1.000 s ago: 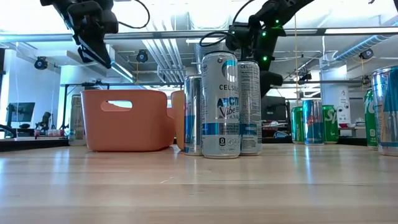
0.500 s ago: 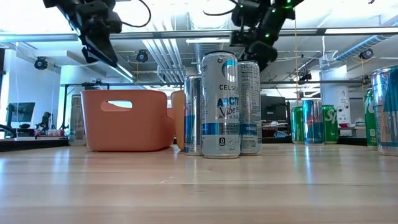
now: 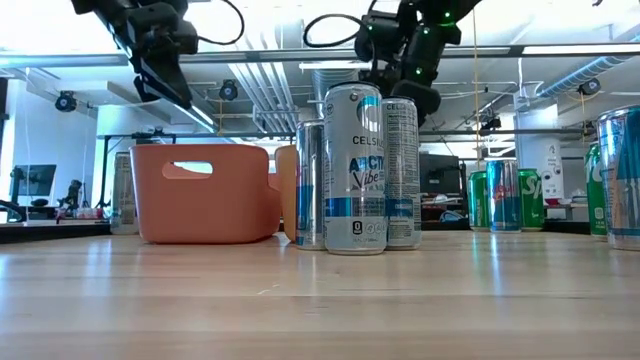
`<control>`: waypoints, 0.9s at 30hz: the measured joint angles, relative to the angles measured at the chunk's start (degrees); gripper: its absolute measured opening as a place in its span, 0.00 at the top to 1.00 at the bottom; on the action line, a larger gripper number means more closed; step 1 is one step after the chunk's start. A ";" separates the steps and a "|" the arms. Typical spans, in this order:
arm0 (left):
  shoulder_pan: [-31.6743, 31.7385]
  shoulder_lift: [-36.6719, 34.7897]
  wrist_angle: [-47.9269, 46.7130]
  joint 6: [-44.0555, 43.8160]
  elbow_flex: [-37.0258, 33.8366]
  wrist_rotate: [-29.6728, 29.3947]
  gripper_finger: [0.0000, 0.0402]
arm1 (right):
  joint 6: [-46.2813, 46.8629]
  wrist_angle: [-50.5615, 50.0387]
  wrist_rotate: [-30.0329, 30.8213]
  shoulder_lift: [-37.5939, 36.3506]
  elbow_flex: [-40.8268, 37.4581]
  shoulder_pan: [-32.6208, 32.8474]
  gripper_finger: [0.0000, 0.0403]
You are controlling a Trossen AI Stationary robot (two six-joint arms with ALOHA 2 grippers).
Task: Sort soda cans
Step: Move the blue bin to the top right of the table
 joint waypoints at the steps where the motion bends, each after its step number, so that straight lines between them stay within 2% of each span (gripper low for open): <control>1: -0.02 -0.18 -0.02 -0.01 0.00 0.00 0.77 | -0.05 0.00 0.00 -0.30 0.00 0.02 0.52; 7: -0.01 -1.81 1.17 0.23 0.00 0.00 0.77 | 2.65 -3.18 1.17 -6.21 4.27 2.26 0.52; 12: -0.57 -3.89 7.66 -1.54 -0.12 0.02 0.77 | 8.20 -14.80 4.76 -12.91 6.96 10.84 0.52; 16: -1.43 -4.38 13.62 -3.86 -0.20 0.02 0.77 | 20.92 -22.03 5.60 -16.55 6.97 23.66 0.52; 20: -3.49 -4.46 19.93 -5.00 -0.20 0.01 0.73 | 37.64 -23.00 7.50 -17.20 6.95 38.65 0.51; 24: -7.04 -4.58 23.79 -5.92 -0.20 0.03 0.66 | 54.66 -23.19 10.88 -14.65 6.95 51.15 0.45; 27: -10.77 -4.61 23.61 -7.10 -0.20 0.01 0.61 | 65.46 -23.57 10.63 -10.46 8.59 57.59 0.38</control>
